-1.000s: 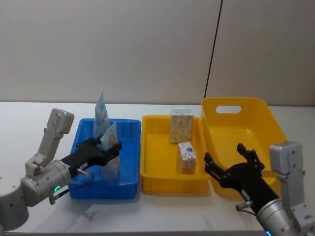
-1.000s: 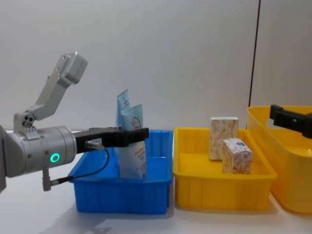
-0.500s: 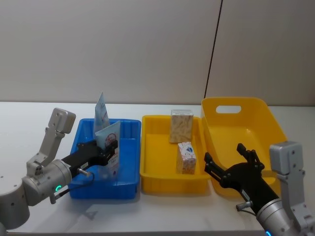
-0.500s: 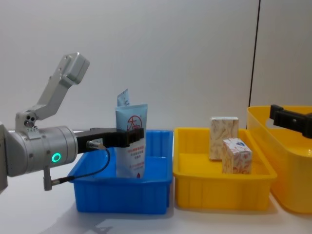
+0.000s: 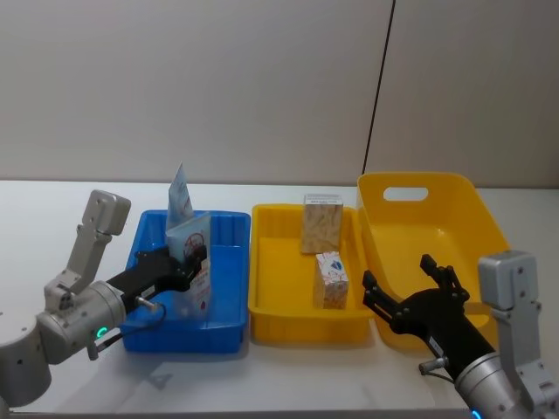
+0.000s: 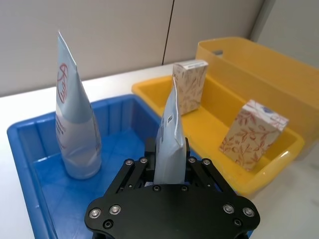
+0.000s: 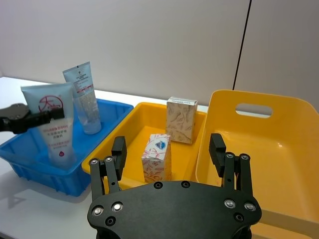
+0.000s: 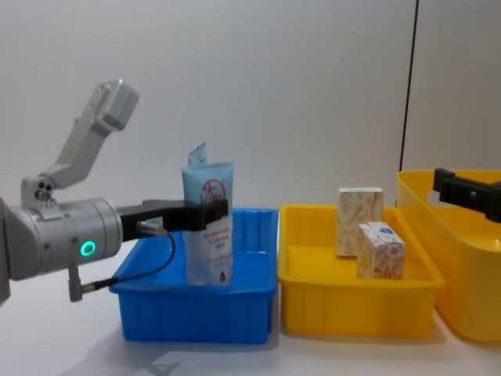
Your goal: Bimanual collaborative sorting of washing and personal care products
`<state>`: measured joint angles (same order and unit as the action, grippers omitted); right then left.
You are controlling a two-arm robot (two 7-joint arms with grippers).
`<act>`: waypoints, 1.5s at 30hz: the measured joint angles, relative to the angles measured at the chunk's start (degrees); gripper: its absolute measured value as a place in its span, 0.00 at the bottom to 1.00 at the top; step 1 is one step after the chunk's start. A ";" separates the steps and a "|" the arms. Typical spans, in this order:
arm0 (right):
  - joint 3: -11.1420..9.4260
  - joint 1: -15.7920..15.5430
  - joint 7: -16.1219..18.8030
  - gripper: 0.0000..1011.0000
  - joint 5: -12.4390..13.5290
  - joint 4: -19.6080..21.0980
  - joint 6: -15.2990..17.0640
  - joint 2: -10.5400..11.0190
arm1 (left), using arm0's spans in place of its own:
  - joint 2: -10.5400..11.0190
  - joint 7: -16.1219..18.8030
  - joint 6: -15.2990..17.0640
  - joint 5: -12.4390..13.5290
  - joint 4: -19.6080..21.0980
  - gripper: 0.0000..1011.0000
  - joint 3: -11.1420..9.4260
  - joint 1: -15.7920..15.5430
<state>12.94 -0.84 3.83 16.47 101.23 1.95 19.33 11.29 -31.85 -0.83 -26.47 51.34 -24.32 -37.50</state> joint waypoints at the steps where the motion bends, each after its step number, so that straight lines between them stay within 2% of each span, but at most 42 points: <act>1: 0.00 0.00 0.00 0.99 0.00 0.00 0.00 0.00 | 0.08 -0.23 -0.26 -0.23 0.38 0.23 0.26 0.06; 16: 0.00 0.00 0.00 0.99 0.00 0.00 0.00 0.00 | 2.65 -2.96 -2.11 -3.05 6.96 0.23 2.87 -0.31; 21: 0.00 0.00 0.00 0.99 0.00 0.00 0.00 0.00 | 3.22 -5.73 -2.34 -5.03 8.52 0.23 3.50 -1.26; 31: 0.00 0.00 0.00 0.99 0.00 0.00 0.00 0.00 | 3.06 -11.30 -2.15 -8.14 8.42 0.23 3.24 -2.67; 39: 0.00 0.00 0.00 0.99 0.00 0.00 0.00 0.00 | 2.12 -17.80 -1.00 -10.84 6.03 0.23 1.80 -4.19; 41: 0.00 0.00 0.00 0.99 0.00 0.00 0.00 0.00 | 2.04 -18.15 -0.93 -10.96 5.78 0.23 1.63 -4.31; 44: 0.00 0.00 0.00 0.99 0.00 0.00 0.00 0.00 | 1.53 -21.01 -0.24 -11.83 4.33 0.23 0.73 -4.93; 45: 0.00 0.00 0.00 0.99 0.00 0.00 0.00 0.00 | 1.53 -21.01 -0.24 -11.83 4.33 0.23 0.73 -4.93</act>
<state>12.94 -0.84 3.83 16.46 101.23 1.95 19.33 12.82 -52.86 -1.07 -38.30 55.67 -23.59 -42.43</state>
